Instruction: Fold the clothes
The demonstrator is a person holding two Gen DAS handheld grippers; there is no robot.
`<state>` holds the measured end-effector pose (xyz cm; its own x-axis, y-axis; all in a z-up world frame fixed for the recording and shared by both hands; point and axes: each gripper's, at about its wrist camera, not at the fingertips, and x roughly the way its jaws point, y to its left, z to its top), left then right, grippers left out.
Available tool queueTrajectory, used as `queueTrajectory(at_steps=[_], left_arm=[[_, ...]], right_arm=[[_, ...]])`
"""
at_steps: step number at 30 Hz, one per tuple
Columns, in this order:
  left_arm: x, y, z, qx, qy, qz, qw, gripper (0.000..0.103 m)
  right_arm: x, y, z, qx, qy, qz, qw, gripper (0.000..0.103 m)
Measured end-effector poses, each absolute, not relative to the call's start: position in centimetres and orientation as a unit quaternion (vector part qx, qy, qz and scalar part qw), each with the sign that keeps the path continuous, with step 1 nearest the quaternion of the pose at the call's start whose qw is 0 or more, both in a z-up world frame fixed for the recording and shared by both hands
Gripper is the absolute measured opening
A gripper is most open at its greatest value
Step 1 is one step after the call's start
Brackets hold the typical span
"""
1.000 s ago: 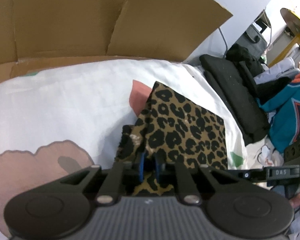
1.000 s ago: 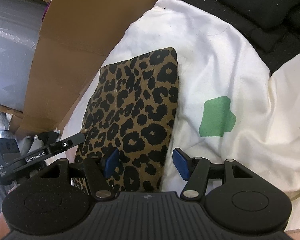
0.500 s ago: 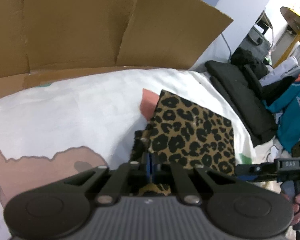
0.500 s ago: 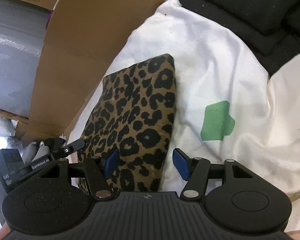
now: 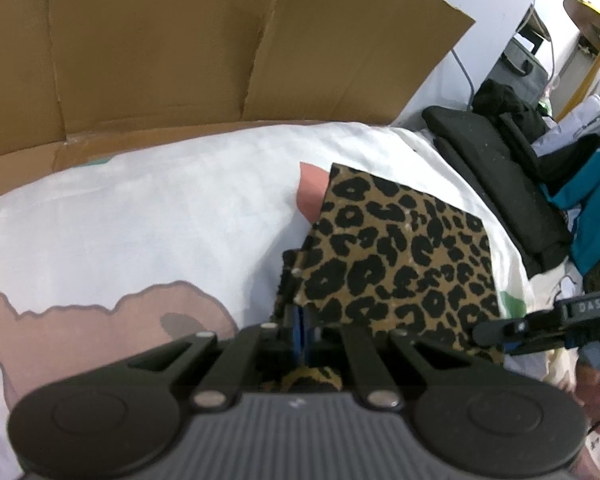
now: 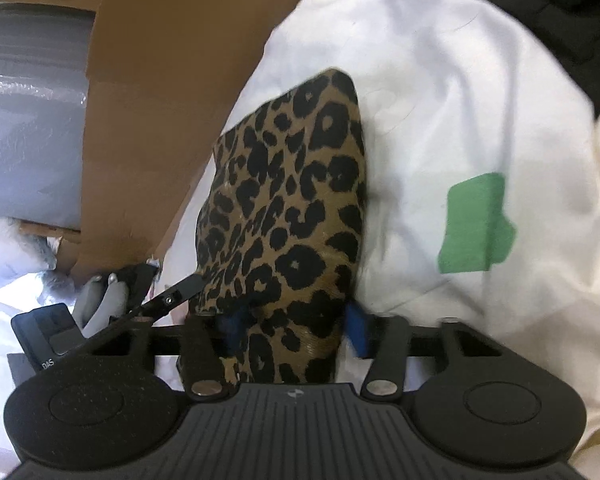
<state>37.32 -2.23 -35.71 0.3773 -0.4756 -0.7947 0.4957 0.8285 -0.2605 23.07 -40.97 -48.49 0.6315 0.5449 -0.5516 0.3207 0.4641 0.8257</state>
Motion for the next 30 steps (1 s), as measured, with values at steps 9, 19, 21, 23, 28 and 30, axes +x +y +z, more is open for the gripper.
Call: queueTrajectory(at_steps=[9, 19, 21, 23, 28, 30], left_arm=[[37.2, -2.4, -36.0, 0.007, 0.477, -0.288, 0.830, 0.002], [37.2, -2.4, -35.4, 0.018, 0.474, -0.288, 0.832, 0.004], [37.2, -2.6, -35.0, 0.027, 0.472, -0.288, 0.833, 0.010], [37.2, -2.7, -34.5, 0.036, 0.470, -0.287, 0.834, 0.021], [37.6, -2.6, -34.3, 0.003, 0.477, -0.297, 0.827, 0.061], [37.9, -2.7, -35.0, -0.005, 0.488, -0.300, 0.820, 0.061]], right_arm=[[22.2, -41.0, -48.5, 0.516, 0.433, 0.086, 0.734, 0.035], [22.5, -40.7, -51.2, 0.579, 0.405, 0.089, 0.702, 0.018], [22.2, -40.7, -51.0, 0.580, 0.402, 0.089, 0.703, 0.012], [22.0, -40.7, -50.6, 0.579, 0.399, 0.089, 0.705, 0.008], [22.2, -40.7, -49.8, 0.566, 0.400, 0.090, 0.715, 0.006], [22.2, -40.7, -49.7, 0.564, 0.402, 0.089, 0.716, 0.006]])
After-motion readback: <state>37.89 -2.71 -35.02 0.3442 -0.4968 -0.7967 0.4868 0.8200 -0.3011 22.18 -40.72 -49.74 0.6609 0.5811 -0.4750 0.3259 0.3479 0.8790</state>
